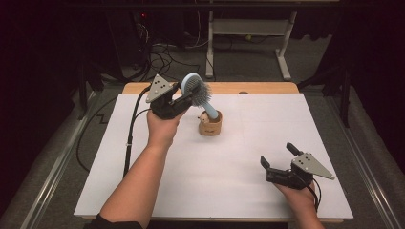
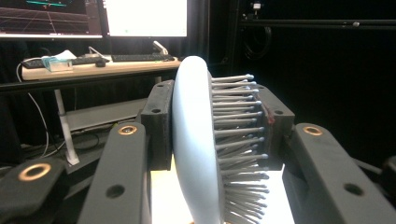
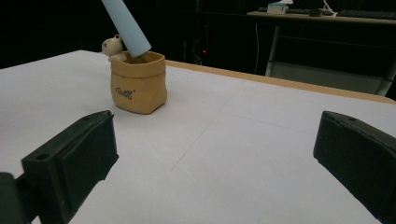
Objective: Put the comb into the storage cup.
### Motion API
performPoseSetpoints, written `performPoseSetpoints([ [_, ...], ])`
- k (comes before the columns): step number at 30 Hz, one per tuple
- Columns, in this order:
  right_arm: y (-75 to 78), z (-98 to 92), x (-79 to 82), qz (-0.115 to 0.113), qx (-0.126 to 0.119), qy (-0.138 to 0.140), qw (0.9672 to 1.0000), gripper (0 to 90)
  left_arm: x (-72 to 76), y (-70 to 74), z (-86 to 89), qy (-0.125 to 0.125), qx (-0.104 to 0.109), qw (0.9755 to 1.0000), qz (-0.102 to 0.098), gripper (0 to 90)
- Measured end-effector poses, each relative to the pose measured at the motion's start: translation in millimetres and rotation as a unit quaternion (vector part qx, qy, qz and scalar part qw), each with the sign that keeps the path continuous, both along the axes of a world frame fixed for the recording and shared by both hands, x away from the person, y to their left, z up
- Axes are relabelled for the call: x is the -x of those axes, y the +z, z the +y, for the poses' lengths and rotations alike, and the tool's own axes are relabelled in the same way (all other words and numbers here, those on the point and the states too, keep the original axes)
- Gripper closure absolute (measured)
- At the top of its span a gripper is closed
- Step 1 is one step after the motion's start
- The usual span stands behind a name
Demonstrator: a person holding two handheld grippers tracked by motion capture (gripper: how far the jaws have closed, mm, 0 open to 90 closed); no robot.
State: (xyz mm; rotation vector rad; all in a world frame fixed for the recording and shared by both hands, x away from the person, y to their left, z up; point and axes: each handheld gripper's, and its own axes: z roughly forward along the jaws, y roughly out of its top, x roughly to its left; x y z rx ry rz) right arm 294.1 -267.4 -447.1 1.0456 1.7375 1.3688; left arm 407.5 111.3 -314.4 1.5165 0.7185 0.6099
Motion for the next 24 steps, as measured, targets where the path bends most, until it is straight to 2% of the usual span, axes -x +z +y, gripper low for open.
performPoseSetpoints([
  [16,0.2,-1.8,-0.3,-0.002,-0.002,-0.003,1.0,0.1,-7.9,-4.0,-2.2,0.003,0.0,0.9999,0.011,57.3],
  [24,0.2,-2.3,0.0,-0.001,-0.005,-0.004,1.0,0.1,-10.1,-6.7,-3.7,0.002,-0.008,0.9998,0.017,57.3],
])
